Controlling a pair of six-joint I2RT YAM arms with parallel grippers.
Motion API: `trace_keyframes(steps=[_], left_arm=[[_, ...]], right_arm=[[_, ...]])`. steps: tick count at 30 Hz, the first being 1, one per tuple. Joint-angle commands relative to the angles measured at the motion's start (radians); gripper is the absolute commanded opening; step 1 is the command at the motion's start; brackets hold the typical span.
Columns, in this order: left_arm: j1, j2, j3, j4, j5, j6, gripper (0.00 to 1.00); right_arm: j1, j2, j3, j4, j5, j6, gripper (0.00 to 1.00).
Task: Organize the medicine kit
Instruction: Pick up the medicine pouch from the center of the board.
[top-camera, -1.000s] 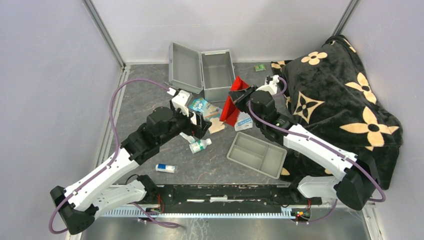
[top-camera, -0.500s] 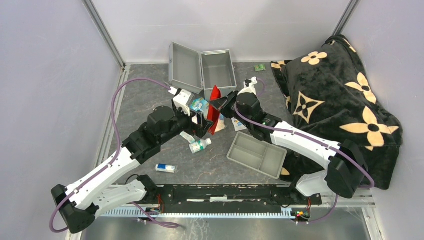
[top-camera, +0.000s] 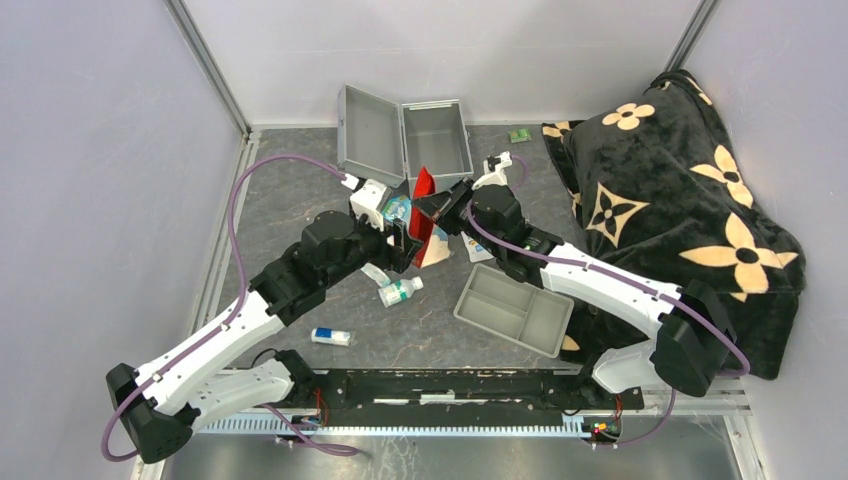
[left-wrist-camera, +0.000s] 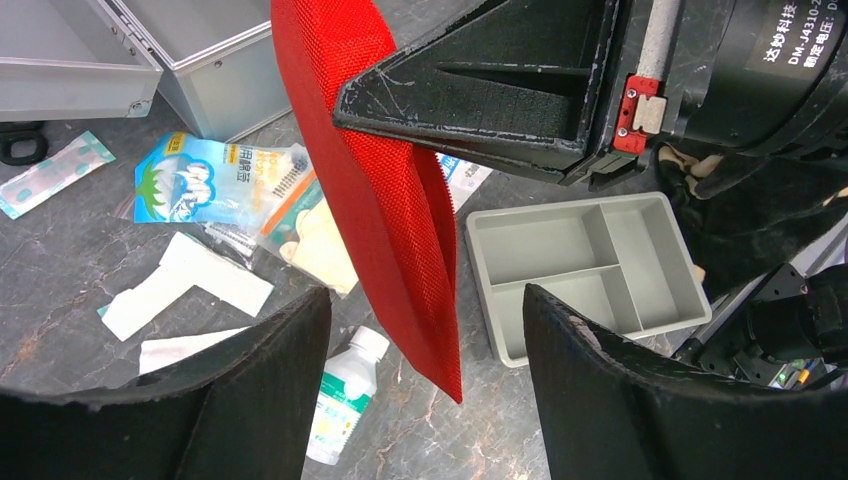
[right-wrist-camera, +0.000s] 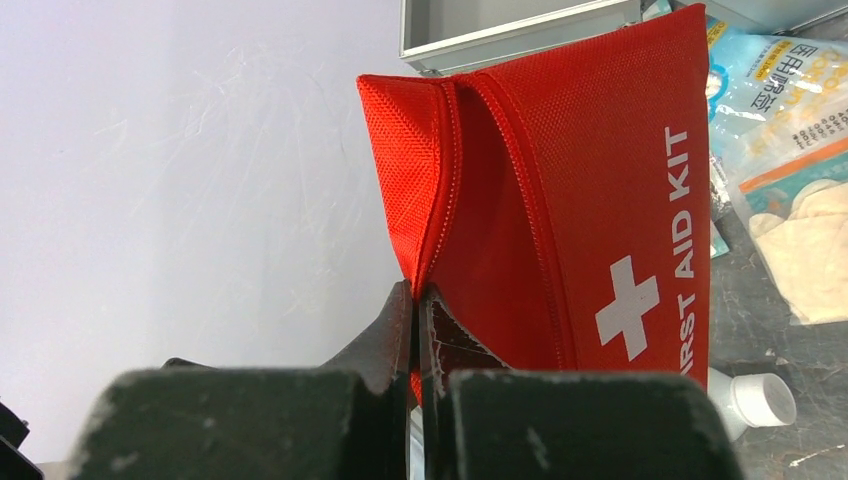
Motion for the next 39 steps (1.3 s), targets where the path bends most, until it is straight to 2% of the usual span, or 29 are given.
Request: trace_keyframes(steps=[1,7,18,33,39], left_arm=[[-0.002,0.002,0.001,0.008,-0.014,0.015,0.76],[-0.003,0.004,-0.002,0.005,-0.029,0.019,0.75],[-0.003,0.015,-0.005,0.0,-0.039,0.019,0.68],[-0.003,0.004,-0.007,-0.001,-0.024,0.039,0.36],[-0.003,0.002,-0.014,-0.002,-0.011,0.053,0.17]], right_arm=[[0.009,-0.025,0.044,0.055,-0.016,0.022,0.0],[0.016,-0.038,0.038,0.061,-0.028,0.028,0.0],[0.017,-0.067,0.004,0.1,-0.046,0.051,0.0],[0.019,-0.068,-0.002,0.1,-0.054,0.06,0.0],[0.019,-0.087,-0.005,0.076,-0.026,0.05,0.0]])
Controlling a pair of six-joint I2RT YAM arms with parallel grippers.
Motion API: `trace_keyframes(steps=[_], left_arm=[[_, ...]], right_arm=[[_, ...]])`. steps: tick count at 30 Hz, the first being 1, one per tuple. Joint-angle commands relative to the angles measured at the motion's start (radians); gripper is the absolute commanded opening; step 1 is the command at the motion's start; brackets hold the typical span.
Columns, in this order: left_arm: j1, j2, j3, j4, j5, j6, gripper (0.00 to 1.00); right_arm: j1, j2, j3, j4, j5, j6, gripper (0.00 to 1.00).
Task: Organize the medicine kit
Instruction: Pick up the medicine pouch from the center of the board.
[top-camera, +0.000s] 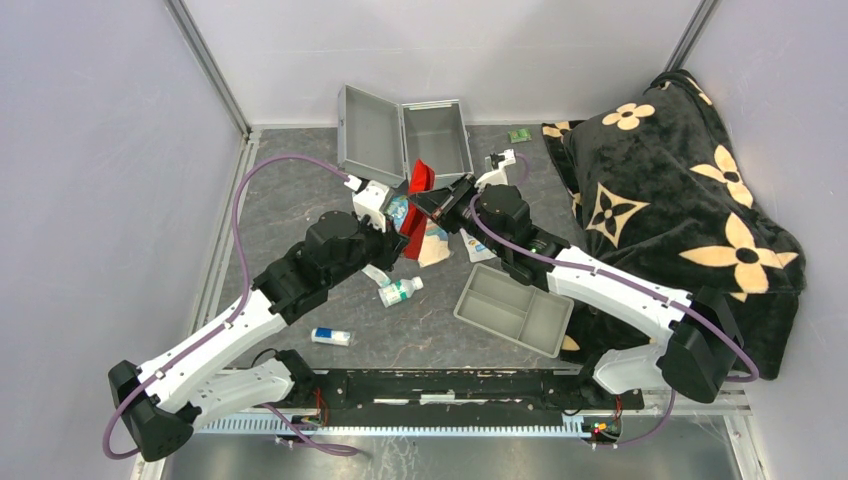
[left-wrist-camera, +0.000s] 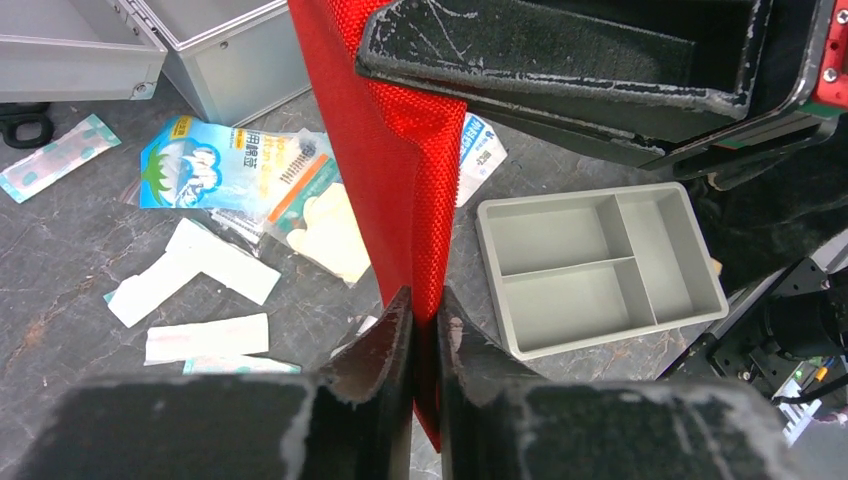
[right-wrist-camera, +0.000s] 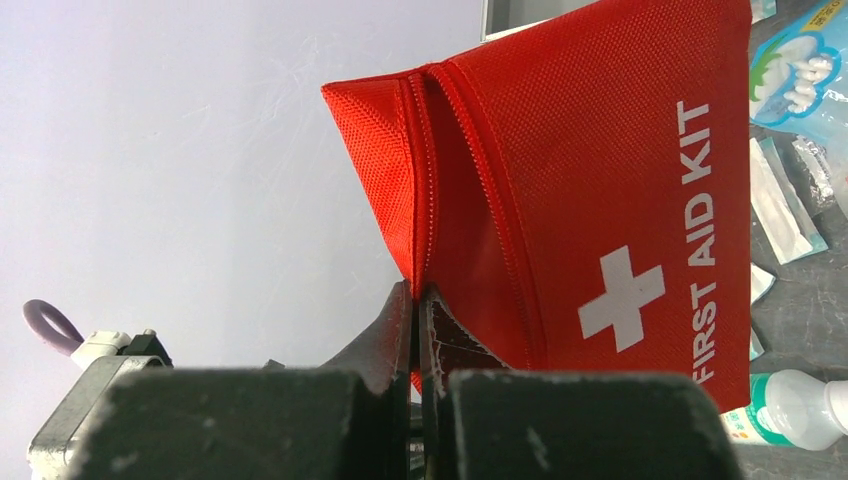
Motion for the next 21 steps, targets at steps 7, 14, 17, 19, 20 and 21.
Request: trace_keyframes(steps=[7,14,17,19,20,21], left_arm=[[-0.002,-0.013,-0.009,0.0,-0.017,0.051,0.02],[-0.002,-0.017,-0.013,-0.003,-0.044,0.034,0.02],[-0.002,-0.02,-0.018,-0.009,-0.064,0.025,0.02],[-0.002,-0.023,-0.02,-0.016,-0.077,0.018,0.02],[-0.002,-0.024,-0.021,-0.02,-0.081,0.017,0.02],[-0.002,-0.024,-0.023,-0.023,-0.083,0.015,0.02]], right_arm=[[0.005,-0.053,-0.007,0.016,0.028,-0.034,0.07],[0.005,-0.082,-0.003,0.014,0.014,-0.165,0.49],[0.004,-0.116,-0.009,0.01,0.009,-0.266,0.6],[0.003,-0.147,-0.026,0.004,0.011,-0.33,0.64],[0.004,-0.162,-0.034,-0.001,0.016,-0.36,0.65],[0.003,-0.182,-0.043,-0.01,0.022,-0.396,0.65]])
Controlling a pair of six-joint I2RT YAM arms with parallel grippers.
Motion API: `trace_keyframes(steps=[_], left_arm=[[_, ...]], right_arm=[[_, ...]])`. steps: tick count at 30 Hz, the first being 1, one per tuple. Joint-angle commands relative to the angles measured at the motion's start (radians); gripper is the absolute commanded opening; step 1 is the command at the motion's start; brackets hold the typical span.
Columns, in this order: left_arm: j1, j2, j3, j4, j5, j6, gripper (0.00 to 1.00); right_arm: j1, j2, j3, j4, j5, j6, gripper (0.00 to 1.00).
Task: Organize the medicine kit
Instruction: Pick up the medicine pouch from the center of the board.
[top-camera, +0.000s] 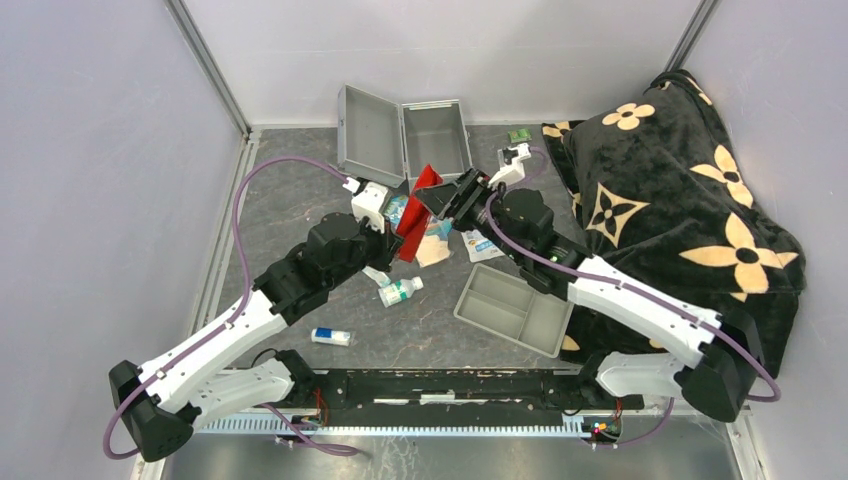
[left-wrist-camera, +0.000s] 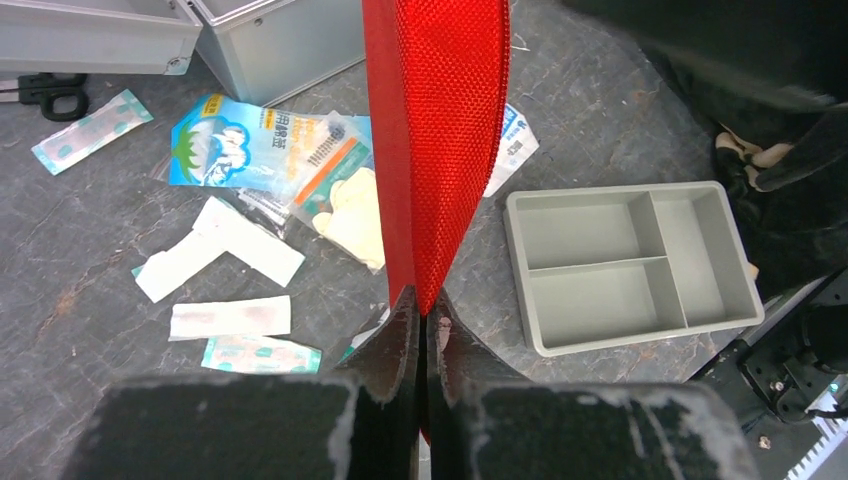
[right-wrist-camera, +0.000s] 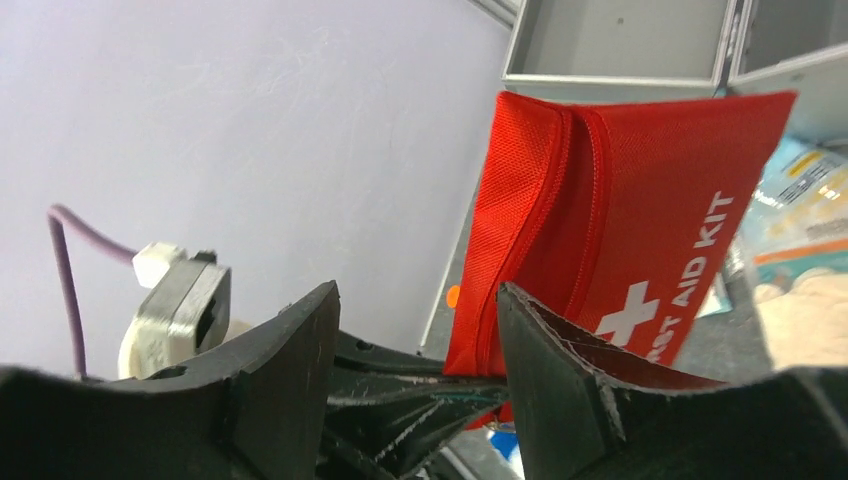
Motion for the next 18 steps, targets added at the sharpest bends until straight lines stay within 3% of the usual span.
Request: trace_keyframes(steps=[1,9,18], left_arm=[[-0.001,-0.024,-0.009,-0.009,-0.041,0.014,0.02],[-0.001,-0.038,-0.011,-0.017,-0.04,0.031,0.02],[-0.001,-0.026,-0.009,-0.021,-0.022,0.039,0.02]], right_arm=[[0.004,-0.098,-0.03,-0.008,0.023,-0.205,0.65],[-0.001,-0.139,-0.033,-0.203,0.158,-0.367,0.68],[-0.007,0.069,0.113,-0.255,-0.019,-0.344,0.64]])
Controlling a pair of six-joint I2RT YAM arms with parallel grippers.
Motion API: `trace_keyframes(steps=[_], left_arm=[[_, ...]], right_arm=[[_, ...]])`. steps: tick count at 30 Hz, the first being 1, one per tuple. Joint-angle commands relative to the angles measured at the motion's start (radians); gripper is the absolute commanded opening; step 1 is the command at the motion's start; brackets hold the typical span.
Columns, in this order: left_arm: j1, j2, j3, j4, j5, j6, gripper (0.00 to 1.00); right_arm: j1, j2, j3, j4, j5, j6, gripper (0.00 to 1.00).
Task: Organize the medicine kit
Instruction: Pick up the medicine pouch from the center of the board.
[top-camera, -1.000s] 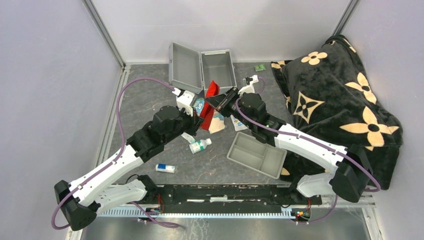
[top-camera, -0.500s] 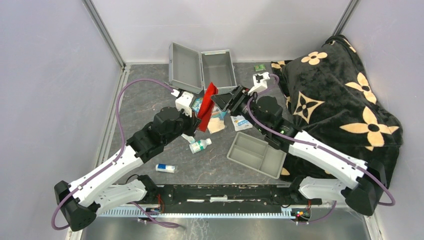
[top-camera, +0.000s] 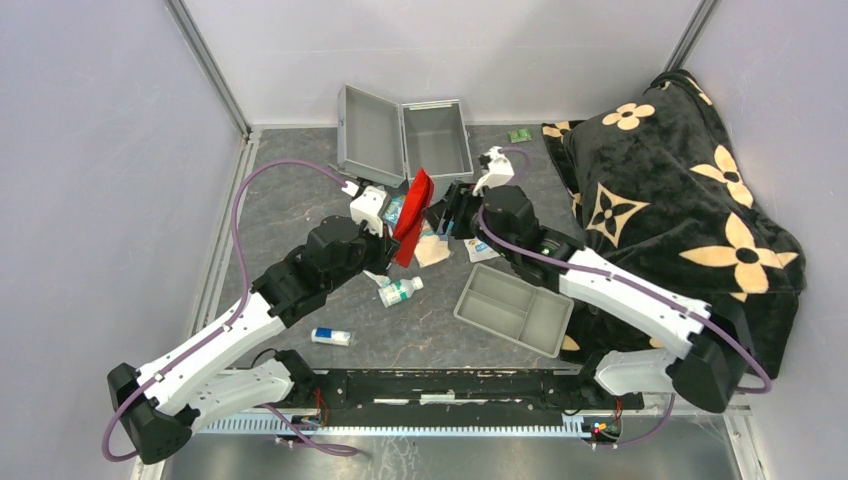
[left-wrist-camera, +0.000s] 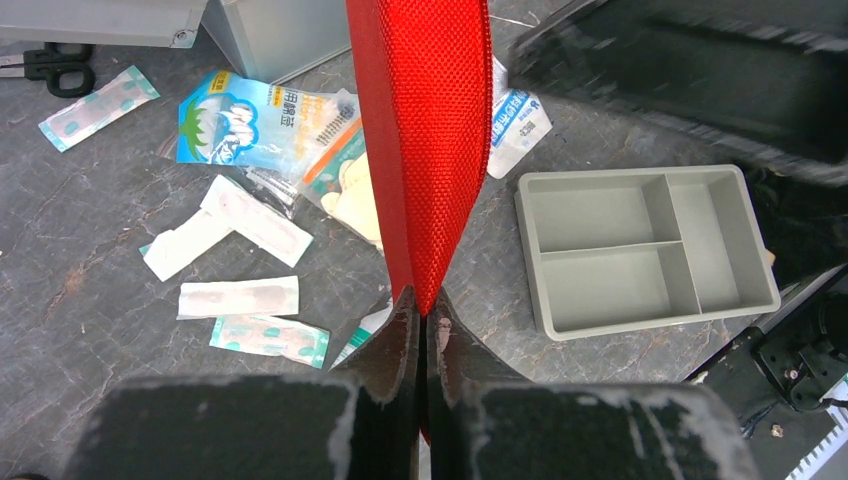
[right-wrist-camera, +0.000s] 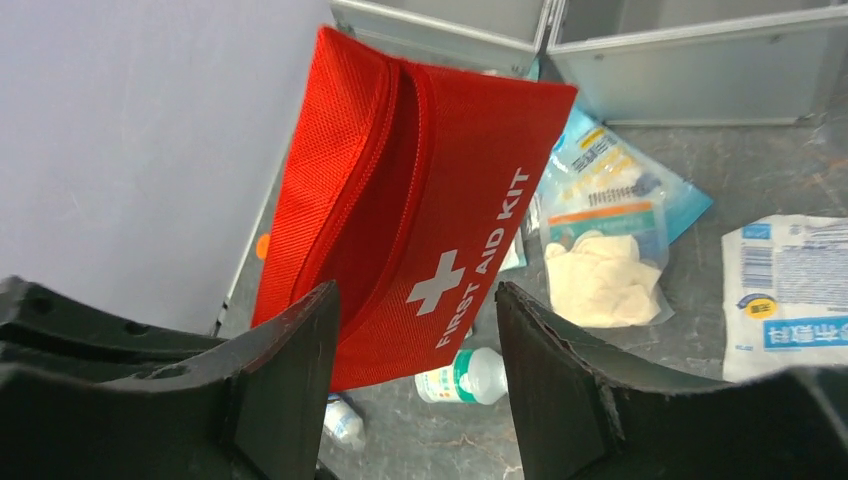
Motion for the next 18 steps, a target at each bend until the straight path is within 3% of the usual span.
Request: trace_keyframes(steps=[1,11,18], left_arm=[[-0.001,-0.005,0.005,0.023,-0.002,0.039,0.02],[-0.001,0.001,0.006,0.019,0.009,0.044,0.02],[-0.001,0.004,0.004,0.019,0.021,0.053,0.02]], right_arm=[[-0.002,0.083,0.092,-0.005,-0.102,-0.003,0.64],[-0.004,0.15,0.12,-0.008,-0.032,0.013,0.59],[-0.015,0.189,0.115,0.006,-0.044,0.035,0.4]])
